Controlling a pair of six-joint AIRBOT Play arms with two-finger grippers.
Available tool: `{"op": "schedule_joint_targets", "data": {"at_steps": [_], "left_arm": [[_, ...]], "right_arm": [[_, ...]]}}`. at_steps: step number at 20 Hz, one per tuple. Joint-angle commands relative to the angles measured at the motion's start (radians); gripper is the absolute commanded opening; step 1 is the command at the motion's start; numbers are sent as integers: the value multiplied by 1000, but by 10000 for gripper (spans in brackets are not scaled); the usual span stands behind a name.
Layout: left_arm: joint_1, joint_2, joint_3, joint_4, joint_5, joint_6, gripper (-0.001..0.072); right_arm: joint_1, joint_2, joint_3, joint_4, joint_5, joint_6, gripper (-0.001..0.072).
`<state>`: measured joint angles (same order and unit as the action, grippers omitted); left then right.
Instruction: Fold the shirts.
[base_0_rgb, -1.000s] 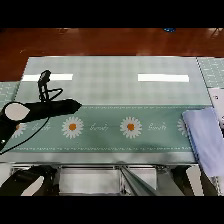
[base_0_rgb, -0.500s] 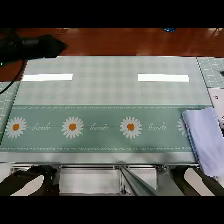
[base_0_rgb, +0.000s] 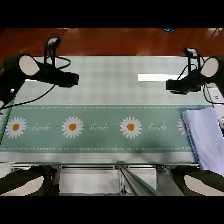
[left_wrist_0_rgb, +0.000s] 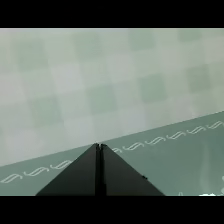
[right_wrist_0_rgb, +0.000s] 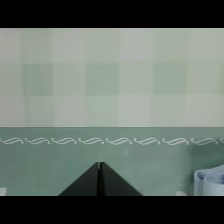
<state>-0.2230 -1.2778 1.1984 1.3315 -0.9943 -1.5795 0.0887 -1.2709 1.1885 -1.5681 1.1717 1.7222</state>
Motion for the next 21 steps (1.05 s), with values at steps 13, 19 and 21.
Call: {"op": "schedule_joint_targets", "data": {"at_steps": [13, 19, 21], "left_arm": [[18, -17, -36, 31, 18, -48, 18], [18, -25, -36, 31, 18, -48, 18], [18, -25, -36, 31, 18, -48, 18]], "right_arm": [[34, -31, -13, -72, -1, 27, 29], [34, -31, -13, -72, -1, 27, 29], [34, -31, -13, -72, 0, 27, 29]]}}
